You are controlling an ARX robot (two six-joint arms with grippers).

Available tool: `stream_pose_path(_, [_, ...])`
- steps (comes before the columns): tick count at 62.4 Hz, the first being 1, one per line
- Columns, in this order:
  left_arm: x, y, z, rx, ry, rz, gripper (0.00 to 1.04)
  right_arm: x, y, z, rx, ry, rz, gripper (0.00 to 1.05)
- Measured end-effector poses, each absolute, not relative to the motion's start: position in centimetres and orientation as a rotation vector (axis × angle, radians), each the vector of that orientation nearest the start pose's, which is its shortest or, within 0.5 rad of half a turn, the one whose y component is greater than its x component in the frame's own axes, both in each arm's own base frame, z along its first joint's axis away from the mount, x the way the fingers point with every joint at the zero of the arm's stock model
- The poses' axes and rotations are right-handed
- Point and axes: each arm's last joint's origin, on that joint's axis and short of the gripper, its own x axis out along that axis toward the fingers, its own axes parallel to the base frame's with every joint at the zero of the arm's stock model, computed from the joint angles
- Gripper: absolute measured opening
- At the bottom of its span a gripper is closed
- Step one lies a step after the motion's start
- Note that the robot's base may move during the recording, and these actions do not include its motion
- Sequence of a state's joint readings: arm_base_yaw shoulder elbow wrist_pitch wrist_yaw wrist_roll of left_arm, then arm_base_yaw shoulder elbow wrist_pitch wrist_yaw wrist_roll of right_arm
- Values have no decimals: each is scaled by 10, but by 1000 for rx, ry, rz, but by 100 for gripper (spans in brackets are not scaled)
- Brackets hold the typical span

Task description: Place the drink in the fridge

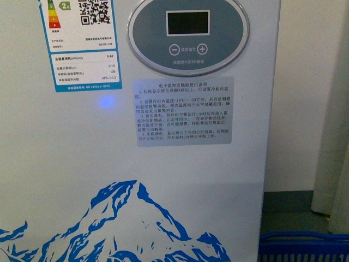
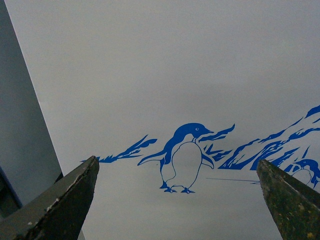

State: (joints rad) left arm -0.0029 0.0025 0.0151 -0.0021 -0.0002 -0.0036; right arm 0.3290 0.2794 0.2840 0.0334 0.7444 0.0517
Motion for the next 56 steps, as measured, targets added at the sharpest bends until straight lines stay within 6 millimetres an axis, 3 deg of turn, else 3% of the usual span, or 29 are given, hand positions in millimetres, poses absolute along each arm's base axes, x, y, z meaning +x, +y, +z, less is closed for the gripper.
stream_pose_path(56, [97,0,168,-4,-10,-3,97,101,14,240,68,-41,-415,36])
